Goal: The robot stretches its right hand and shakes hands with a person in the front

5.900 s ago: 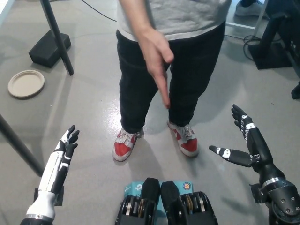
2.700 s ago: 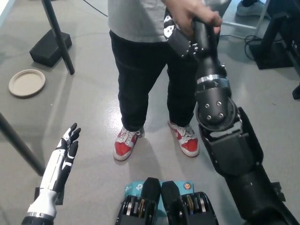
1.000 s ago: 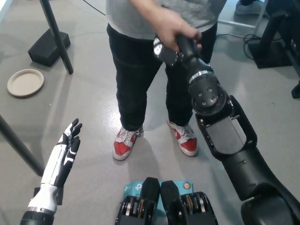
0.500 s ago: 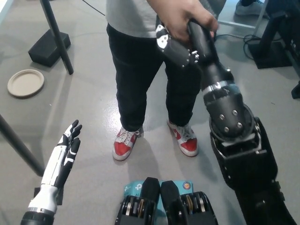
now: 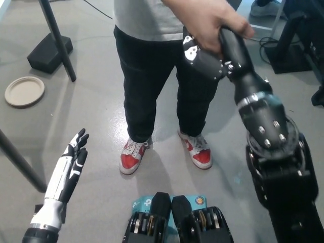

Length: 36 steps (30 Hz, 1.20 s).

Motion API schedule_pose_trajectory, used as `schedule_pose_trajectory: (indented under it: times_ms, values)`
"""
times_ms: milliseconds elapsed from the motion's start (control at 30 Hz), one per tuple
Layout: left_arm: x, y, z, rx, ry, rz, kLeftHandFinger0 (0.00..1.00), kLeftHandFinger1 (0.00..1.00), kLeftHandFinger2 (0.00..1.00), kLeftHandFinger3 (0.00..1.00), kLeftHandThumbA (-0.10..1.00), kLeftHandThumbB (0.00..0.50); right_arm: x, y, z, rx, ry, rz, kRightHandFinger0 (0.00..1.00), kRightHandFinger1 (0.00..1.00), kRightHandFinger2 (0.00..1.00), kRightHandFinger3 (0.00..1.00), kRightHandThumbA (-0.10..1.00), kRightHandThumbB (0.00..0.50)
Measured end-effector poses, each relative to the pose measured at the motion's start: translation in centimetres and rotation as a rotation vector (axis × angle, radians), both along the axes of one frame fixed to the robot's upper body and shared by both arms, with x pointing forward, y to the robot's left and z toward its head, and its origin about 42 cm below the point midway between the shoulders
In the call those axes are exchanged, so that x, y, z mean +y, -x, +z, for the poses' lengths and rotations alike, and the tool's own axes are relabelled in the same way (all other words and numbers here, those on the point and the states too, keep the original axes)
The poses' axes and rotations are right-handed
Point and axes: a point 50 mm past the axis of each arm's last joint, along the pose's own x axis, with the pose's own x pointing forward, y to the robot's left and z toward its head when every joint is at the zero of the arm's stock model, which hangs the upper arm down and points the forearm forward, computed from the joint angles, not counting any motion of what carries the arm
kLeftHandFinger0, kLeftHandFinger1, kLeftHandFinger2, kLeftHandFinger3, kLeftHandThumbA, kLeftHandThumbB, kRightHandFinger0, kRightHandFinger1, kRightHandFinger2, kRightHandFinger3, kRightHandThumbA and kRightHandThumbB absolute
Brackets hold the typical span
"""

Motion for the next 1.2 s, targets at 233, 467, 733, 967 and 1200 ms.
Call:
schedule_pose_trajectory:
  times_ms: [233,467,733,967,1200]
  values:
    - [0.0,0.0,0.0,-0.001,-0.002,0.0,1.0,1.0,1.0,1.0,1.0,0.09,-0.1,-5.5,-6.8,0.288,0.088,-0.072,0.92,1.0,1.0,1.0,0.25,0.249]
    - [0.2,-0.1,0.2,-0.004,-0.017,0.0,1.0,1.0,1.0,1.0,1.0,0.112,-0.4,-6.5,-9.0,0.341,0.105,-0.103,0.97,1.0,1.0,1.0,0.23,0.241]
    - [0.2,-0.1,0.2,-0.005,-0.019,-0.001,1.0,1.0,1.0,1.0,1.0,0.113,-0.6,-6.3,-8.5,0.314,0.092,-0.077,1.0,1.0,1.0,1.0,0.7,0.484]
    - [0.1,-0.3,0.4,-0.01,-0.02,-0.002,1.0,1.0,1.0,1.0,1.0,0.106,-1.3,-4.6,-6.0,0.195,0.131,0.016,1.0,1.0,1.0,1.0,0.92,0.5]
    - [0.1,-0.4,0.5,-0.011,-0.021,-0.003,1.0,1.0,1.0,1.0,1.0,0.108,-2.7,-0.8,-5.3,0.108,0.09,0.072,1.0,1.0,1.0,1.0,0.9,0.5]
